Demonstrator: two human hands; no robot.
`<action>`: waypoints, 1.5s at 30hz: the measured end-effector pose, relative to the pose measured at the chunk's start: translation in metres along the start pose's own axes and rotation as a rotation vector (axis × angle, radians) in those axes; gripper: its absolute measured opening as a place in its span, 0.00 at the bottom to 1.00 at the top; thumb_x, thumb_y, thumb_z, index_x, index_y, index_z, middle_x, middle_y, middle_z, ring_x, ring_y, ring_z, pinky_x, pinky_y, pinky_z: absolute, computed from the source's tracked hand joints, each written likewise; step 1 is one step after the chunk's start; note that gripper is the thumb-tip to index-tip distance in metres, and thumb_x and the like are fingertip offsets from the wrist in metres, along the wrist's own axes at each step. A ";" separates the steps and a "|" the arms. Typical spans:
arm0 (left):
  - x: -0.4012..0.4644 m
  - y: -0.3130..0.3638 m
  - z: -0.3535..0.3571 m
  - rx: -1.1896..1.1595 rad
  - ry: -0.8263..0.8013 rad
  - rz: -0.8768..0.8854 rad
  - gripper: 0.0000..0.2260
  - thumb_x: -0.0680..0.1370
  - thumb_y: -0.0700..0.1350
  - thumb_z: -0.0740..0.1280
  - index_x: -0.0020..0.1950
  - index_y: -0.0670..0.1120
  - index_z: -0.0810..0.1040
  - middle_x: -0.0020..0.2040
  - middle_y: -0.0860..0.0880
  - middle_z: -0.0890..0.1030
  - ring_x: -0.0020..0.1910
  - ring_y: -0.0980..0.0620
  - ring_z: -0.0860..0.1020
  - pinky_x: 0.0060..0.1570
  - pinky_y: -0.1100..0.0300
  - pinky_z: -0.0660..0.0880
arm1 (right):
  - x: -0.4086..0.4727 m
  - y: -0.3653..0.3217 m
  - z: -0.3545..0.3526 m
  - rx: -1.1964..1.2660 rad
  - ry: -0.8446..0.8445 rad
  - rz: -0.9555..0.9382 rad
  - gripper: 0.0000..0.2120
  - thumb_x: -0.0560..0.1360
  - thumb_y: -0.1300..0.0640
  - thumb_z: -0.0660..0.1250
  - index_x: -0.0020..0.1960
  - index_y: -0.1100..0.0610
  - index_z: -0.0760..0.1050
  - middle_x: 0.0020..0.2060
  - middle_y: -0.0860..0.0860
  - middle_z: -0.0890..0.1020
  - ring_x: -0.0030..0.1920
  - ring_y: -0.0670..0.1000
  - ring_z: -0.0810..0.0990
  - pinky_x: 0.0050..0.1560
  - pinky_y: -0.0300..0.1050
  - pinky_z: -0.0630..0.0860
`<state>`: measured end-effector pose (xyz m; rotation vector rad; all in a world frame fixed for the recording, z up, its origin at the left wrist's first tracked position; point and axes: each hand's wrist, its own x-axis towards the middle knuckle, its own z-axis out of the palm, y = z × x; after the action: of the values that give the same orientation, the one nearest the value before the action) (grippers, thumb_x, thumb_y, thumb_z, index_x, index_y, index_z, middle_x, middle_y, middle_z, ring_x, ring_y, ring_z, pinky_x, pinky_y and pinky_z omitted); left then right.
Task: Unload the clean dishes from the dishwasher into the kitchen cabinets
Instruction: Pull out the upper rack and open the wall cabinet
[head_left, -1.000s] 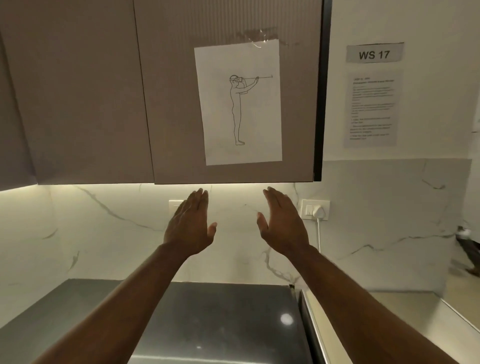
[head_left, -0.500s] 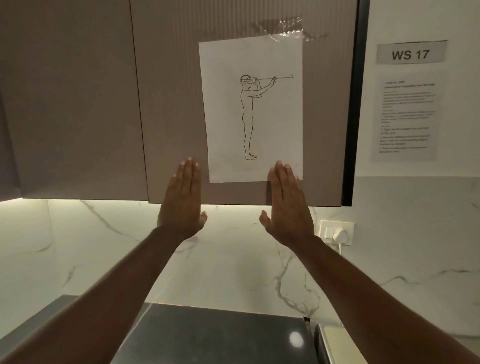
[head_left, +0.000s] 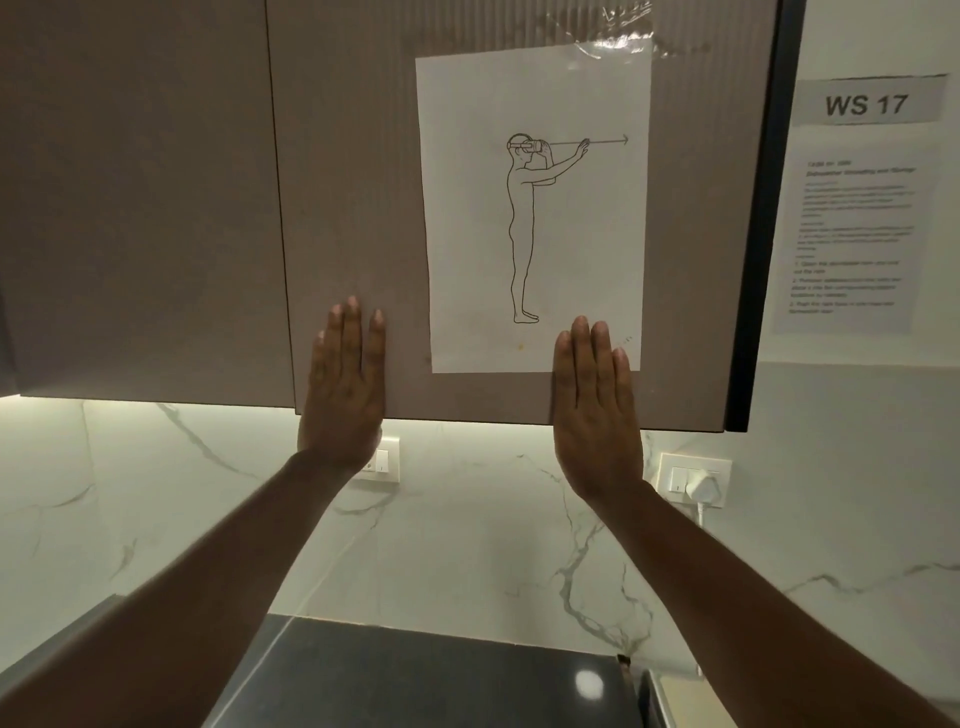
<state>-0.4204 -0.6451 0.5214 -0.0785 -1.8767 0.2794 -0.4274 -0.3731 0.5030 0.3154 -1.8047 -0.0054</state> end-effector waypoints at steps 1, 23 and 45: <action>-0.001 -0.001 -0.001 -0.013 0.004 -0.002 0.39 0.71 0.24 0.58 0.79 0.36 0.45 0.79 0.33 0.46 0.78 0.34 0.45 0.76 0.41 0.51 | -0.001 0.000 0.000 0.006 -0.012 0.003 0.25 0.81 0.72 0.47 0.78 0.67 0.49 0.78 0.63 0.50 0.79 0.62 0.47 0.77 0.60 0.52; -0.066 -0.039 -0.138 -0.047 0.174 -0.054 0.44 0.68 0.38 0.75 0.79 0.38 0.55 0.78 0.36 0.56 0.77 0.36 0.53 0.73 0.43 0.55 | -0.014 -0.014 -0.068 0.136 -0.071 0.079 0.38 0.75 0.68 0.68 0.78 0.66 0.51 0.79 0.62 0.52 0.79 0.62 0.48 0.77 0.61 0.54; -0.093 0.014 -0.315 -0.272 0.188 0.457 0.35 0.73 0.34 0.71 0.76 0.37 0.58 0.77 0.41 0.59 0.79 0.39 0.51 0.76 0.46 0.57 | -0.008 0.027 -0.230 0.530 -0.233 -0.013 0.32 0.78 0.50 0.52 0.80 0.56 0.50 0.80 0.50 0.52 0.79 0.49 0.47 0.78 0.51 0.52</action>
<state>-0.0944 -0.6017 0.5242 -0.7013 -1.6826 0.3133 -0.2128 -0.3081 0.5594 0.7266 -2.0159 0.4492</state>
